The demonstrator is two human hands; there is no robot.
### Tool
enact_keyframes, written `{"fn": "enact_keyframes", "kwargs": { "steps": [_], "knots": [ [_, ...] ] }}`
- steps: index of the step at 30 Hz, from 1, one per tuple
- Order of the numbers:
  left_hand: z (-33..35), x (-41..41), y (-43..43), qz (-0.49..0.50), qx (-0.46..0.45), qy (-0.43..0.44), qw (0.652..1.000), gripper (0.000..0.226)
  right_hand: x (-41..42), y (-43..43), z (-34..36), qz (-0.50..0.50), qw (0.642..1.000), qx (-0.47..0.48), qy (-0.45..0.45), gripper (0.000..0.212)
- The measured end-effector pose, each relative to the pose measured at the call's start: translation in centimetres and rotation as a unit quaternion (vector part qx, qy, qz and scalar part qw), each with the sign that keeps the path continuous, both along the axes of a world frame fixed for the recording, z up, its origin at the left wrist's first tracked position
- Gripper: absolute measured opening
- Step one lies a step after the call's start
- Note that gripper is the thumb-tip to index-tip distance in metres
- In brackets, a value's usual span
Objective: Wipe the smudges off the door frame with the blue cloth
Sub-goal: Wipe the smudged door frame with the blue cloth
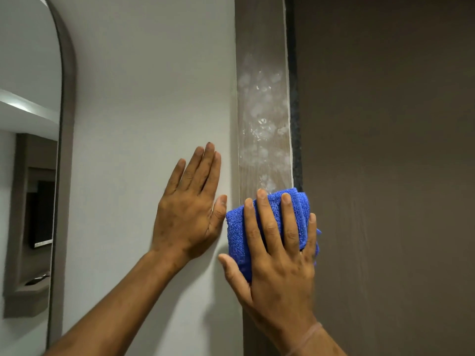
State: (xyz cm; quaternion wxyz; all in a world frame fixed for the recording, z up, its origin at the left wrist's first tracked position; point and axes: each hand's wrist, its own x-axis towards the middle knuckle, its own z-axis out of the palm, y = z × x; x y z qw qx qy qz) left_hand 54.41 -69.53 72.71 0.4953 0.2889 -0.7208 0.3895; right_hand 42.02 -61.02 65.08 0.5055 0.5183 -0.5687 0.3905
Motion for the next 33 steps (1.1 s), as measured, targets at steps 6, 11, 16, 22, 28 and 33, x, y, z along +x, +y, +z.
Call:
{"fn": "enact_keyframes", "kwargs": {
  "steps": [6,11,16,22,28,33],
  "knots": [
    [0.0,-0.1,-0.1,0.002,-0.007,0.003,1.000,0.065,0.3,-0.3,-0.1,-0.041,0.999,-0.011,0.003,0.070],
    [-0.1,-0.1,0.1,0.000,-0.003,0.002,1.000,0.063,-0.1,0.0,1.4,-0.045,0.998,0.020,0.025,0.068],
    [0.0,-0.1,0.2,-0.004,-0.004,-0.001,1.000,0.062,0.3,-0.1,6.7,-0.054,0.998,0.007,0.011,0.067],
    [1.1,-0.1,0.1,-0.006,0.008,0.001,1.000,0.064,0.8,-0.4,7.1,-0.065,0.998,-0.015,-0.009,0.069],
    [1.0,-0.6,0.1,-0.009,0.025,0.040,0.999,0.063,0.4,-0.4,1.7,-0.049,0.999,-0.010,-0.005,0.072],
    [-1.0,-0.7,0.5,-0.006,0.039,0.060,0.997,0.063,-0.1,0.1,-0.3,-0.046,0.999,0.018,0.016,0.071]
  ]
}}
